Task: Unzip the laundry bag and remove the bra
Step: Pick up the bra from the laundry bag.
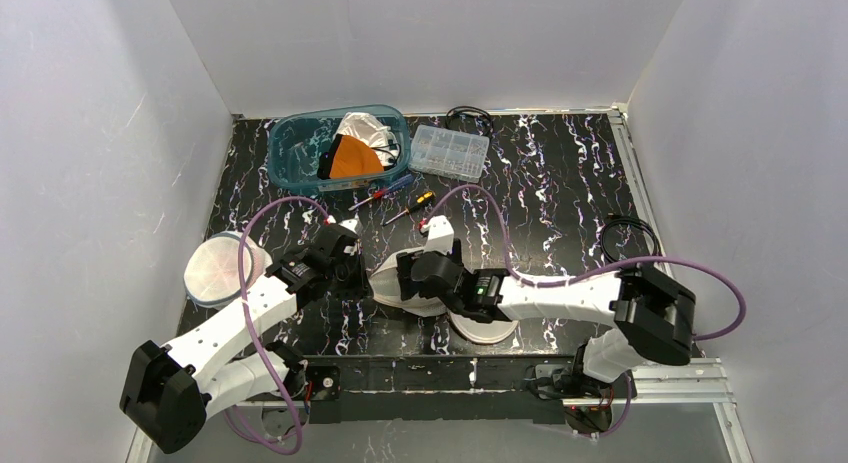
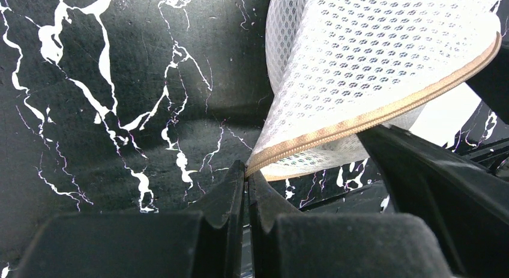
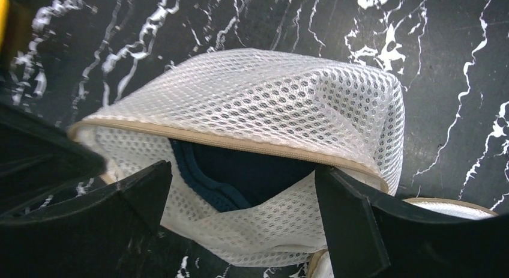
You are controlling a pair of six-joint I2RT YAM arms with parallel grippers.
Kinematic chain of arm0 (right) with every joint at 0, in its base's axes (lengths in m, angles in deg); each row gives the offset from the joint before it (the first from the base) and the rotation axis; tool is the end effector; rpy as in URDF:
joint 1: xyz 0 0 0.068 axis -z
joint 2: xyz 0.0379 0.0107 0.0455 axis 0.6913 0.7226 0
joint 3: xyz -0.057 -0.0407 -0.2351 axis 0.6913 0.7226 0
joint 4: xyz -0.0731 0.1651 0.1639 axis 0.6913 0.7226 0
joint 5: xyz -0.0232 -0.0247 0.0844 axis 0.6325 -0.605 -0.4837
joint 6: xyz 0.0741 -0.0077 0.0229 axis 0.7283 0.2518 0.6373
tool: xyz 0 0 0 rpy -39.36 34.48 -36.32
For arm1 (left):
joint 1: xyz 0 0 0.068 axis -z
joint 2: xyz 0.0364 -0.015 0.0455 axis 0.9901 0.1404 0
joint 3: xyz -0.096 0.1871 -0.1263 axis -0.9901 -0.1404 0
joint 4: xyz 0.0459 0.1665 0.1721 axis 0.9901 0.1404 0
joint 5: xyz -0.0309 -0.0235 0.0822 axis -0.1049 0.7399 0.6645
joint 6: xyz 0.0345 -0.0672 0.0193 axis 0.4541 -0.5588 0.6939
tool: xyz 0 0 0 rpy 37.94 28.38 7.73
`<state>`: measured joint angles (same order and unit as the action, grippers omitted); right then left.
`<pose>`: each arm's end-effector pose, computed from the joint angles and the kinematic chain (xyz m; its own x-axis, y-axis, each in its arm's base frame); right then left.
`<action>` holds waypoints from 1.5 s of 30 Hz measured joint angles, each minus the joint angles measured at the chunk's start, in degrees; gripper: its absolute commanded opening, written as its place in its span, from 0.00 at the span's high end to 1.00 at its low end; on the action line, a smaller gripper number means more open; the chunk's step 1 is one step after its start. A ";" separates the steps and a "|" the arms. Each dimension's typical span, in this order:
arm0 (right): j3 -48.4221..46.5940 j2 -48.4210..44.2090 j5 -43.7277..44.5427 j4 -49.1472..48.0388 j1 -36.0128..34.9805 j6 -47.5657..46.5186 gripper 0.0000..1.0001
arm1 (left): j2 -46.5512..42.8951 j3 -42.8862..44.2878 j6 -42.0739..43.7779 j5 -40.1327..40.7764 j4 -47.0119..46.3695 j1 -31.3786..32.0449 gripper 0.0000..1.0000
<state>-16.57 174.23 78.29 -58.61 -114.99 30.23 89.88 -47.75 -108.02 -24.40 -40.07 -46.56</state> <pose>0.1414 0.2978 0.1815 -0.5479 -0.0236 -0.8362 -0.3688 0.9040 0.2161 0.1761 -0.1286 0.1851 -0.8550 -0.1247 -0.5034 0.1147 0.9012 -0.4179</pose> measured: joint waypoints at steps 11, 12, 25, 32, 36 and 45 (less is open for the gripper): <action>-0.37 -3.56 -2.56 -3.96 0.02 -1.07 0.27 | 0.02 0.00 -0.50 -0.68 0.07 0.00 1.00; -1.44 -2.71 -2.86 -3.48 0.02 -1.14 0.27 | 0.02 0.00 -0.55 -0.81 0.07 0.00 1.00; -12.46 9.92 -1.57 6.58 1.20 0.44 0.40 | -1.36 0.00 -0.85 -1.31 0.22 0.00 1.00; -9.94 8.63 -0.46 6.86 1.84 1.73 0.45 | -2.19 -0.04 -0.83 -1.22 0.61 0.00 1.00; -6.69 5.53 -0.33 5.97 1.88 2.12 0.54 | -2.03 -0.04 -0.81 -0.76 0.92 0.00 1.00; -3.32 3.02 -1.88 3.98 5.42 4.13 0.68 | -1.51 -0.04 -0.85 -0.02 1.14 0.00 1.00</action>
<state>-19.89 177.25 76.41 -54.63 -109.57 34.36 88.37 -47.80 -108.87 -24.42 -38.93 -46.56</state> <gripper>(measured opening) 0.306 0.014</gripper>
